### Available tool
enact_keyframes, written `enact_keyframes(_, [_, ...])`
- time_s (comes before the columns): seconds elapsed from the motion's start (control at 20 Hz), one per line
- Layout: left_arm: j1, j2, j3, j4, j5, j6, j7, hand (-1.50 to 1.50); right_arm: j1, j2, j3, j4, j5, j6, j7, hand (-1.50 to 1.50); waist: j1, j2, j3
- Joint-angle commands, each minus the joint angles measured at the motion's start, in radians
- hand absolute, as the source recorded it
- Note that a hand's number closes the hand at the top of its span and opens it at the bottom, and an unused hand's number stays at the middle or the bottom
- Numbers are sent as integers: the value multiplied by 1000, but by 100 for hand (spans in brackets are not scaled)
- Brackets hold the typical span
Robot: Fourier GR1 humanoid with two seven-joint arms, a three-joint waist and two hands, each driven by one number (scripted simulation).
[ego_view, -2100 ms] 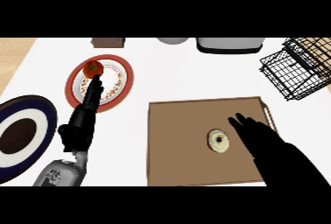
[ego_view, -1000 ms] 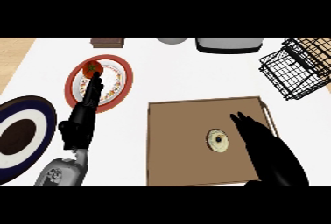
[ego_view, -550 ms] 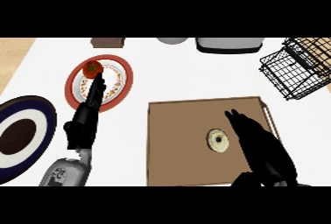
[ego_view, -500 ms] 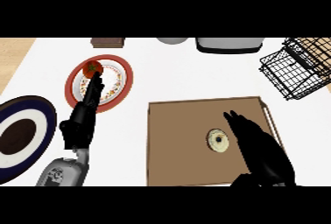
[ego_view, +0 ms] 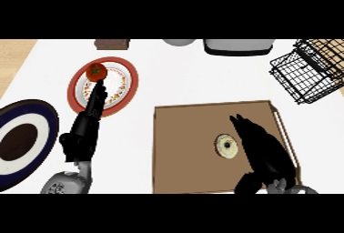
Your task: Pick the cupcake from the tray and place it in the tiered basket
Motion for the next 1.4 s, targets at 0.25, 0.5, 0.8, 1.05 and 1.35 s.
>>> enact_keyframes(0.25, [-29, -55, 2, 21, -70, 19, 15, 0, 1, 103, -43, 122, 107, -26, -87, -150, -1, 0, 0])
enact_keyframes(0.5, [-15, -39, 47, 53, -29, -46, -33, 0, 29, 136, -37, 172, 161, -57, -153, -150, -1, 0, 0])
enact_keyframes(0.8, [8, -53, 54, 24, -44, -45, -47, 0, 10, 162, -114, 187, 147, -27, -192, -150, 0, 0, 0])
enact_keyframes(1.05, [18, -50, 64, -2, -47, -56, -18, 0, 56, 198, -87, 200, 200, -104, -222, -150, 0, 0, 0])
enact_keyframes(1.35, [-28, -17, 112, 34, -18, -104, -23, 0, 26, 217, -69, 264, 312, -216, -247, 150, -1, 0, 0])
